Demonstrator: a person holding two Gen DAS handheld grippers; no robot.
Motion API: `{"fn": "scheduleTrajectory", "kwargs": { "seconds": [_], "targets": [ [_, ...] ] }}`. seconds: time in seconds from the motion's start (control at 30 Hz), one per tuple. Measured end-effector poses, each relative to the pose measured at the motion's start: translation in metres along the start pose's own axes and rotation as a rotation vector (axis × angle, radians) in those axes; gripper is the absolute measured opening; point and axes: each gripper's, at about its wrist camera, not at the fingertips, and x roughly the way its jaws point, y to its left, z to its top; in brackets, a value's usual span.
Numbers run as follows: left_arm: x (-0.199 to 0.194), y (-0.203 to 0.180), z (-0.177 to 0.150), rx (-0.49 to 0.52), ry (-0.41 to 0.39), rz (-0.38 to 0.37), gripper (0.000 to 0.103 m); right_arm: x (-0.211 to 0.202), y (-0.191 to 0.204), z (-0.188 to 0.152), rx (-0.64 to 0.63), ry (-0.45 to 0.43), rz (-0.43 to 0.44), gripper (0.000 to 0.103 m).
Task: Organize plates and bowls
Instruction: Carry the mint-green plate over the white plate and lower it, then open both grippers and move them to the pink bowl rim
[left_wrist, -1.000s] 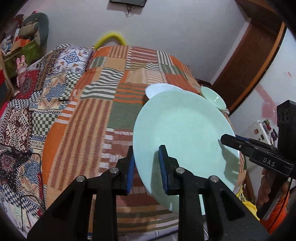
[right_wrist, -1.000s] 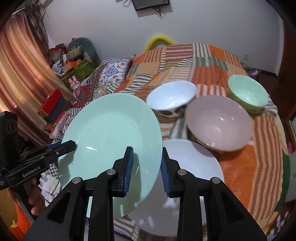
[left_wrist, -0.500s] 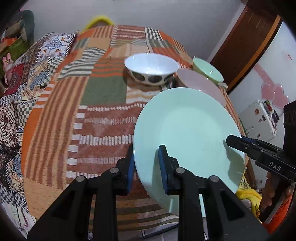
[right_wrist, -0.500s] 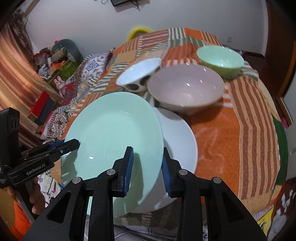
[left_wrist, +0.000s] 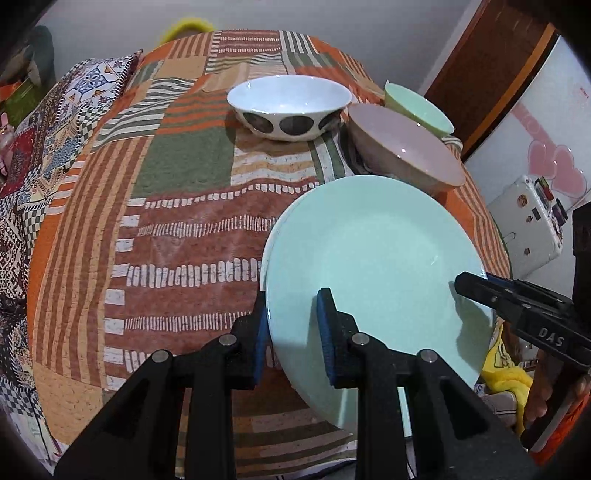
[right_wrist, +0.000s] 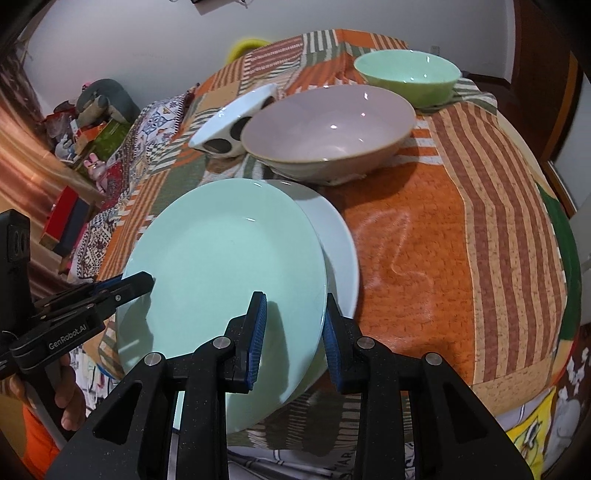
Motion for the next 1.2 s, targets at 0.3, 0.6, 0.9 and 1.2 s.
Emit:
{"fn": "scheduleTrajectory", "kwargs": {
  "seconds": [0.3,0.6,0.9,1.2],
  "targets": [
    [0.007,0.004,0.012,-0.019,-0.002,-0.015,0.025,-0.001,-0.002,0.002,-0.003,-0.008,-0.002,0.028],
    [0.014,0.006,0.016,-0.017,-0.012,0.017,0.025,0.003,-0.001,0.008,-0.016,0.009,-0.001,0.028],
    [0.025,0.01,0.011,-0.006,0.007,0.029,0.024,0.005,0.001,0.01,-0.035,0.015,0.006,0.028],
    [0.024,0.014,0.011,-0.017,0.023,0.008,0.024,-0.004,-0.004,0.01,-0.038,-0.008,-0.006,0.028]
  ]
}}
